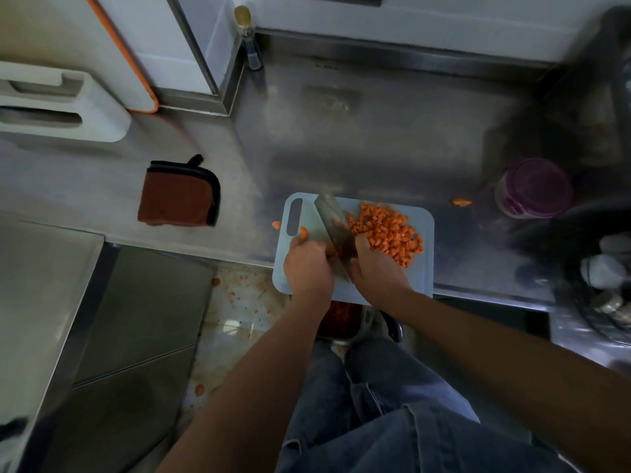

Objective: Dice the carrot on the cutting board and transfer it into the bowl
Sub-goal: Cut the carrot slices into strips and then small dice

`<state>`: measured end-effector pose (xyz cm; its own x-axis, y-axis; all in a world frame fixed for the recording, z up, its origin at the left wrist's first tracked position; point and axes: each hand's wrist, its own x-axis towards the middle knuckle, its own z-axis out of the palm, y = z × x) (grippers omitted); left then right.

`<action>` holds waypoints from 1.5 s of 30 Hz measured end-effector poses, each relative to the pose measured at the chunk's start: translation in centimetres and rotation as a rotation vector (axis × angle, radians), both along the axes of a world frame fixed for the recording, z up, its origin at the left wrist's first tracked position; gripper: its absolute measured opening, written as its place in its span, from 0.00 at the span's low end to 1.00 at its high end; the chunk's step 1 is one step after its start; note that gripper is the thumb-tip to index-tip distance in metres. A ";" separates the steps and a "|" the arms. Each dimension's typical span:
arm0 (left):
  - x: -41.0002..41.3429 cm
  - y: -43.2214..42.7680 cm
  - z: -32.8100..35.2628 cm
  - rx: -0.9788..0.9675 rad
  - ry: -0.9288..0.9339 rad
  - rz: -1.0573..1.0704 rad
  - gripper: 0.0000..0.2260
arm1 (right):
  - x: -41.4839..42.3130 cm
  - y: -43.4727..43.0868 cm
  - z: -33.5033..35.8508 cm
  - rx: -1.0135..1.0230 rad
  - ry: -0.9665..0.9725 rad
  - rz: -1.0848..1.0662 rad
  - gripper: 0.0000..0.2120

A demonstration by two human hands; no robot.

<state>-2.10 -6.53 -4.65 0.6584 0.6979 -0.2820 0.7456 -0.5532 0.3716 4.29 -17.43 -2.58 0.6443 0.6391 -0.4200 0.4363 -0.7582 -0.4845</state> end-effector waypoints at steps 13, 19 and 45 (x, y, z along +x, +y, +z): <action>-2.2 1.3 1.5 0.063 -0.151 0.039 0.08 | -0.3 -1.0 0.4 0.102 0.021 0.107 0.13; -3.7 2.2 1.5 0.013 -0.075 0.211 0.07 | 0.5 -1.6 0.0 0.078 -0.001 -0.074 0.14; -0.5 4.7 0.8 -0.009 -0.075 0.218 0.12 | 0.9 -0.3 0.6 0.059 0.055 -0.046 0.09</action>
<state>-2.55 -1.88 -3.84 0.5115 0.8237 -0.2446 0.8171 -0.3782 0.4350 5.21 -17.71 -1.99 0.6504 0.6343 -0.4178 0.3733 -0.7460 -0.5515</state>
